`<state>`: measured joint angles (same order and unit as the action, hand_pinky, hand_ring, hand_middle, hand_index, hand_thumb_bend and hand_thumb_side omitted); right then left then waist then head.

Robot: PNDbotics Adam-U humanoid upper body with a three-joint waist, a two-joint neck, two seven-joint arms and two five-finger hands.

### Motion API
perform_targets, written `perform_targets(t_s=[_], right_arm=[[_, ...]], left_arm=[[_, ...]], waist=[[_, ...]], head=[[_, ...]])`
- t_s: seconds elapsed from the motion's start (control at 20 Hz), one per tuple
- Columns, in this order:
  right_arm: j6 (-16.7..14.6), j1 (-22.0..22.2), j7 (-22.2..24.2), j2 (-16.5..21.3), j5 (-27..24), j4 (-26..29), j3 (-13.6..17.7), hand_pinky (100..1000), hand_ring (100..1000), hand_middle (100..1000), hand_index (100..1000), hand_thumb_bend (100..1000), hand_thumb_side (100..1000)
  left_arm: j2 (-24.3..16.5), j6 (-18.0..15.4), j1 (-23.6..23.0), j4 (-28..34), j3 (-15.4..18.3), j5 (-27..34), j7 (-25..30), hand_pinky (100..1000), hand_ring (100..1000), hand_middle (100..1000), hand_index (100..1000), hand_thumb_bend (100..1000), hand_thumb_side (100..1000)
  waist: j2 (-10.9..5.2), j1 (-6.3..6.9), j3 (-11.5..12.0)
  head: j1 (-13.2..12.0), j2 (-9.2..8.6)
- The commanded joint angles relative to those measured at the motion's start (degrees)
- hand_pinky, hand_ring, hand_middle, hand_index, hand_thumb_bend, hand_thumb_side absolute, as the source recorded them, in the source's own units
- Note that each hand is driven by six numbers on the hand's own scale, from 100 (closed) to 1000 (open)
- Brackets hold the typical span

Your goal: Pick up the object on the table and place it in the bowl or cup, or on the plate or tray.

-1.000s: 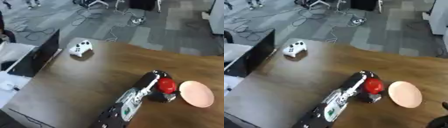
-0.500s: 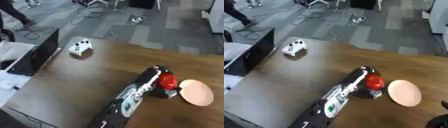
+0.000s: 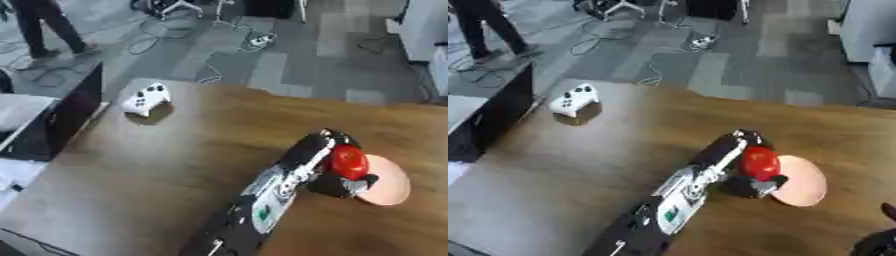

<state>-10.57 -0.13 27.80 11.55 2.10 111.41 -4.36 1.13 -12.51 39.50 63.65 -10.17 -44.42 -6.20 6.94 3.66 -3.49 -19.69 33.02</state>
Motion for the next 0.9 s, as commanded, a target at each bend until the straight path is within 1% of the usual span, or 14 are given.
perform_targets(t_s=[0.05,0.25,0.45,0.65,0.9], right_arm=[[0.2,-0.6,0.2,0.5,0.0,0.5,0.0,512,588,590,1000,100,626],[0.3,-0.7,0.4,0.7,0.1,0.1,-0.1,512,588,590,1000,100,642],[0.4,-1.2,0.7,0.8,0.2,0.0,-0.4,512,588,589,1000,100,642],[0.1,-1.5,1.1,0.7,0.7,0.1,-0.8,512,587,585,1000,100,649],[-0.4,-2.1,1.8,0.2,1.4,0.3,-1.4,511,587,585,1000,100,651]], left_arm=[[0.5,-0.3,1.7,-0.5,0.3,-0.5,-0.4,170,381,508,644,327,493],[0.6,-0.5,3.4,-2.4,0.5,-1.5,-0.4,174,383,507,644,337,483],[0.5,-0.7,5.1,-4.4,1.0,-2.5,-0.8,177,384,507,644,337,492],[0.1,-0.7,6.1,-5.9,1.4,-3.4,-1.5,180,386,508,645,333,497],[-0.4,-1.0,7.2,-7.2,1.9,-4.4,-2.2,182,386,509,647,332,504]], waist=[[-0.82,0.05,-0.3],[-0.98,0.75,-0.5],[-0.56,1.22,-1.1],[0.23,1.28,-2.3],[1.54,1.19,-3.8]], head=[[-0.1,-0.99],[0.0,-1.03],[-0.6,-1.85],[-1.2,-3.00],[-1.9,-4.96]])
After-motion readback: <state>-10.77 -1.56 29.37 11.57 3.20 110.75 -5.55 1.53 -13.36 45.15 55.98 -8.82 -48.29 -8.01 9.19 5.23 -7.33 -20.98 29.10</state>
